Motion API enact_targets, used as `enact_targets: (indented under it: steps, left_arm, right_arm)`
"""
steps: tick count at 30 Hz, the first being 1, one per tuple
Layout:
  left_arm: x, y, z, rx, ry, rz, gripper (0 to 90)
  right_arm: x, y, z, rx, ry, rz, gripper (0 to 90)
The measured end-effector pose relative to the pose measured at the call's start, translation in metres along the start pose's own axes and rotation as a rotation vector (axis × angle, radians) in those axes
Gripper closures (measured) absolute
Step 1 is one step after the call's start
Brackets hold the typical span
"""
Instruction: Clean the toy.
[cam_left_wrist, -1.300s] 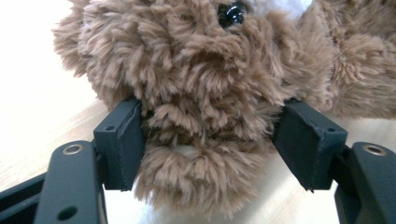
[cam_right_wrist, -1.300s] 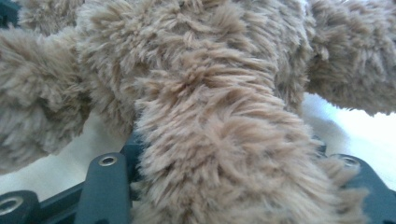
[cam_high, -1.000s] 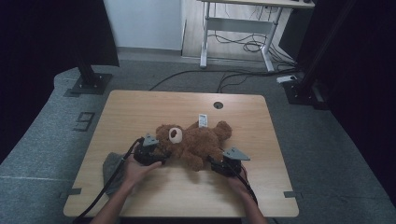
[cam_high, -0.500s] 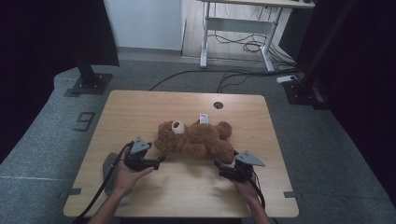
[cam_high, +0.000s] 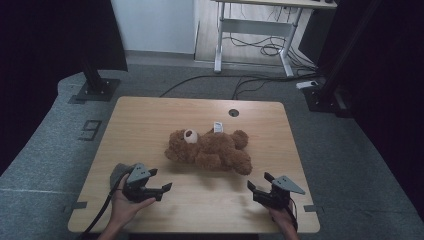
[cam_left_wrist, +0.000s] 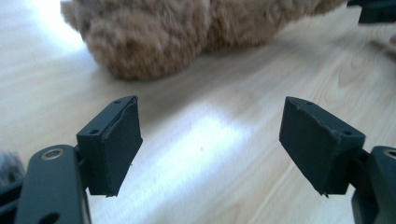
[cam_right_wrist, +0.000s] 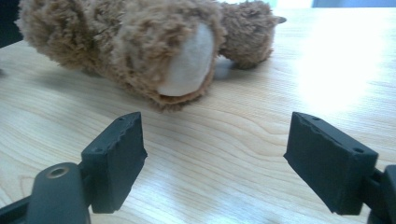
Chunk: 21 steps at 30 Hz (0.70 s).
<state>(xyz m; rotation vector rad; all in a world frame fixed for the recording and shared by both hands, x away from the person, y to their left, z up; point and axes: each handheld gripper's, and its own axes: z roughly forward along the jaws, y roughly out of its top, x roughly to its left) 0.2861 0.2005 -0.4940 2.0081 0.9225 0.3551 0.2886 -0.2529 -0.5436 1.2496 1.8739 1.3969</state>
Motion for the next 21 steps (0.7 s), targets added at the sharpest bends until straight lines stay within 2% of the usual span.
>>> enact_targets:
  steps: [4, 9, 13, 21]
  left_arm:
    - [-0.002, -0.012, -0.001, 0.015, -0.001, -0.003, 21.1]
    - [-0.001, -0.019, -0.003, 0.019, -0.009, -0.004, 21.3]
    - [0.001, -0.020, -0.005, 0.016, -0.007, -0.008, 21.3]
    - [0.005, -0.019, -0.011, -0.012, -0.016, -0.032, 21.5]
  right_arm:
    - [-0.002, 0.000, 0.000, 0.011, -0.003, 0.002, 20.0]
    - [0.002, -0.003, 0.004, 0.048, 0.004, -0.018, 21.0]
    - [0.006, -0.004, 0.007, 0.062, 0.008, -0.040, 21.1]
    - [0.002, -0.004, 0.005, 0.053, -0.001, -0.026, 21.1]
